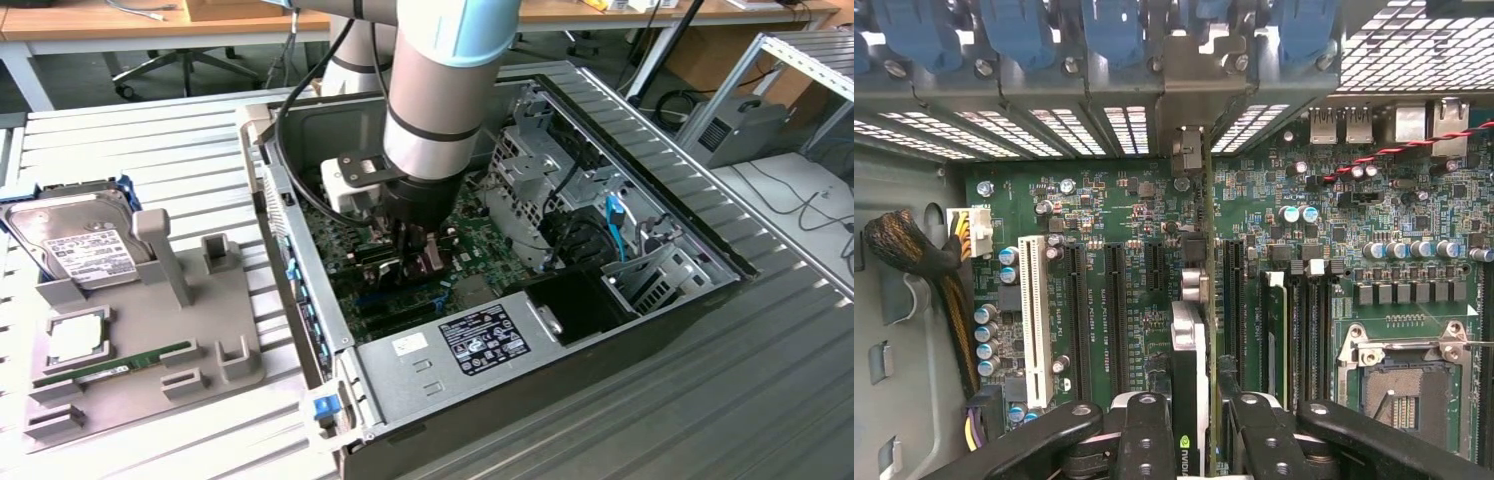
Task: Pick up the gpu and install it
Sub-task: 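Insert the gpu into the slot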
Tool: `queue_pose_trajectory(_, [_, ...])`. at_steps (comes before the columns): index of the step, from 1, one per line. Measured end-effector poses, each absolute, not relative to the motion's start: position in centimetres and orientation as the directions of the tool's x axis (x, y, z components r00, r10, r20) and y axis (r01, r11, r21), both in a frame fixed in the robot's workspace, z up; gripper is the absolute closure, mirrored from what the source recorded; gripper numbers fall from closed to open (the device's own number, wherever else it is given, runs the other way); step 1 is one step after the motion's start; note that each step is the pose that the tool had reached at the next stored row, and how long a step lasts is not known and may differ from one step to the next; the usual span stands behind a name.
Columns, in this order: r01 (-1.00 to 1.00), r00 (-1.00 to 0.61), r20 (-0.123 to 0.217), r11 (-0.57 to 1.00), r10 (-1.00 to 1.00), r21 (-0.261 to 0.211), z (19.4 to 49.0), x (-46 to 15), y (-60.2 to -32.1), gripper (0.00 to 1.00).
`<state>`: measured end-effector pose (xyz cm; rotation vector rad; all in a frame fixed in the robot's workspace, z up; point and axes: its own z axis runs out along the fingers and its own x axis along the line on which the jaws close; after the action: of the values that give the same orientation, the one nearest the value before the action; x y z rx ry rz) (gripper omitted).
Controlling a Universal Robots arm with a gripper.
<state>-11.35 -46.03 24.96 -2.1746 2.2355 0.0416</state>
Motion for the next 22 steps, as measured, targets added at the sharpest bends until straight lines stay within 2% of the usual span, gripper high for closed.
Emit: queue_pose_trajectory(22, [-1.0, -0.027, -0.035, 0.027, -0.999, 0.001, 24.97, -11.44, -46.03, 0.73])
